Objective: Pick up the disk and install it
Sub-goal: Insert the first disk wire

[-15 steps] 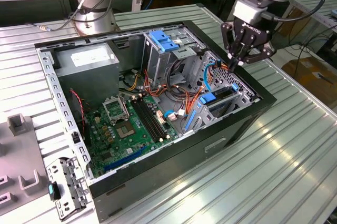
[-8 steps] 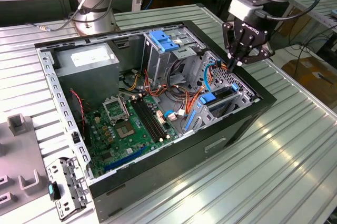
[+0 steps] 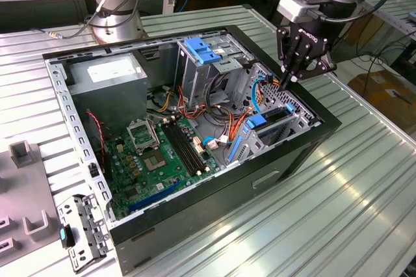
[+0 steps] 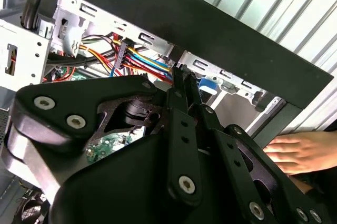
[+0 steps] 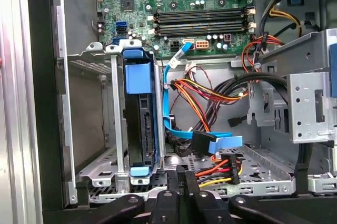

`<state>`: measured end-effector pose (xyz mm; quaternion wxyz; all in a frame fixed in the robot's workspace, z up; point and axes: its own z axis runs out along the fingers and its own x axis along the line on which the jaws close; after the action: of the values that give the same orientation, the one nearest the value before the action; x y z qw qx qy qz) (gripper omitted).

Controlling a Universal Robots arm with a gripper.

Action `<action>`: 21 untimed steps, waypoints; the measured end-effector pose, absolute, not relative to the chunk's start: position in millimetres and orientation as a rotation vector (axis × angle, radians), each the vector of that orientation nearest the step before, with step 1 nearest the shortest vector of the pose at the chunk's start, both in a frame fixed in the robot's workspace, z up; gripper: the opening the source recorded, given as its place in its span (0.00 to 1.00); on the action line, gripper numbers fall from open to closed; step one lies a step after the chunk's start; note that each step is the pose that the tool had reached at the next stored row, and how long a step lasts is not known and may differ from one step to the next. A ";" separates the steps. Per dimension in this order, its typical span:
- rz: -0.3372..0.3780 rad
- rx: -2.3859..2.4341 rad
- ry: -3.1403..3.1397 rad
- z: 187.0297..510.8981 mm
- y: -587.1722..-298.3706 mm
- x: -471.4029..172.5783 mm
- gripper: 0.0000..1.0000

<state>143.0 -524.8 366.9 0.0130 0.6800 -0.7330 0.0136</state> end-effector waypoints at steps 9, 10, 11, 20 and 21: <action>0.042 2.116 -2.287 366.8 -524.8 143.0 0.16; 0.042 2.115 -2.287 366.8 -524.8 143.0 0.16; 0.042 2.111 -2.291 366.8 -524.8 143.0 0.16; 0.038 1.999 -2.390 366.3 -529.7 139.9 0.16; 0.035 2.003 -2.389 366.1 -531.1 139.0 0.16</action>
<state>139.0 -531.1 366.1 0.0118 0.6425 -0.7661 0.0113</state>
